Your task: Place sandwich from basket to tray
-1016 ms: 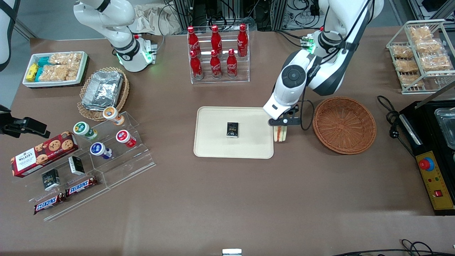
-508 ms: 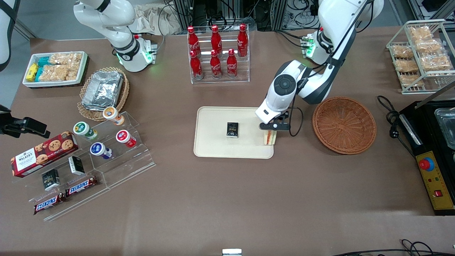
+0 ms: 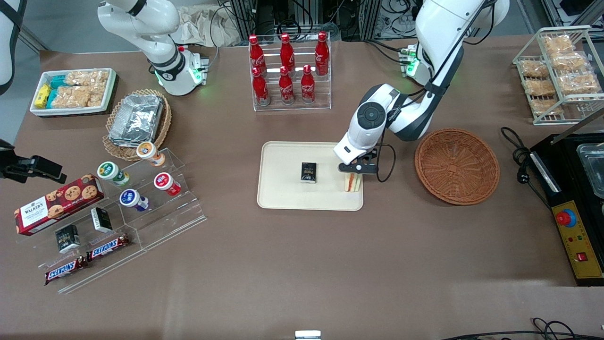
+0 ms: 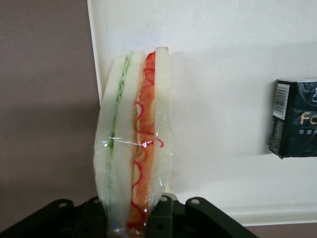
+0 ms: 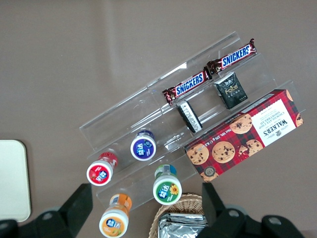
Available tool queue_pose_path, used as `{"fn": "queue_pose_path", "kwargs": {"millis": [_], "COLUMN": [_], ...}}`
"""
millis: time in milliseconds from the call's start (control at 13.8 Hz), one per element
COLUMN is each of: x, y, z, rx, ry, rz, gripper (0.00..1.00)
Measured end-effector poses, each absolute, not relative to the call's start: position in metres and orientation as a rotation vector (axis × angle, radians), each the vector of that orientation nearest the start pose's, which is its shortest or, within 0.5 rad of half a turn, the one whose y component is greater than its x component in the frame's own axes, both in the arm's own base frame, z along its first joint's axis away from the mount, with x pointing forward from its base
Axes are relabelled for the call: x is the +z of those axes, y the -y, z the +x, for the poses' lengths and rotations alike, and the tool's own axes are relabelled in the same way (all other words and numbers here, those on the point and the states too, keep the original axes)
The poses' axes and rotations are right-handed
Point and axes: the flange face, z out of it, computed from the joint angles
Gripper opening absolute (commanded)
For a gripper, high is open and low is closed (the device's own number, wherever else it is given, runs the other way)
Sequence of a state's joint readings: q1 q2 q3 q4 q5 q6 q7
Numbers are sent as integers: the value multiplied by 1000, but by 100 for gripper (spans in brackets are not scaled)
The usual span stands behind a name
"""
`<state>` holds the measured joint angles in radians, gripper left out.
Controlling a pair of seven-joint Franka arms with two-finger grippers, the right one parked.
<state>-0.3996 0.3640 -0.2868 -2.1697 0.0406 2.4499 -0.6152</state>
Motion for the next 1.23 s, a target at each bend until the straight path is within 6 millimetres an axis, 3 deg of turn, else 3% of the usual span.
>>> {"fn": "queue_pose_path", "kwargs": {"millis": [363,653,798,871,944,1016,1089,1234], "x": [222,244,278,307,353,386,411,443], "y": [354,359,362,361,350,337,322,280], "z": [431,453,473,489,515,532,547,573], "rx": [157,140,221,268,298,303,290,270], "ry": [-139,-115,-78,-56,-29,-30,-23,35], "rz": [-3158,-3162,-3113,-3081,-3057,-3053,-3059,-3074], "gripper": [100,100,100,100,100,100,100,100]}}
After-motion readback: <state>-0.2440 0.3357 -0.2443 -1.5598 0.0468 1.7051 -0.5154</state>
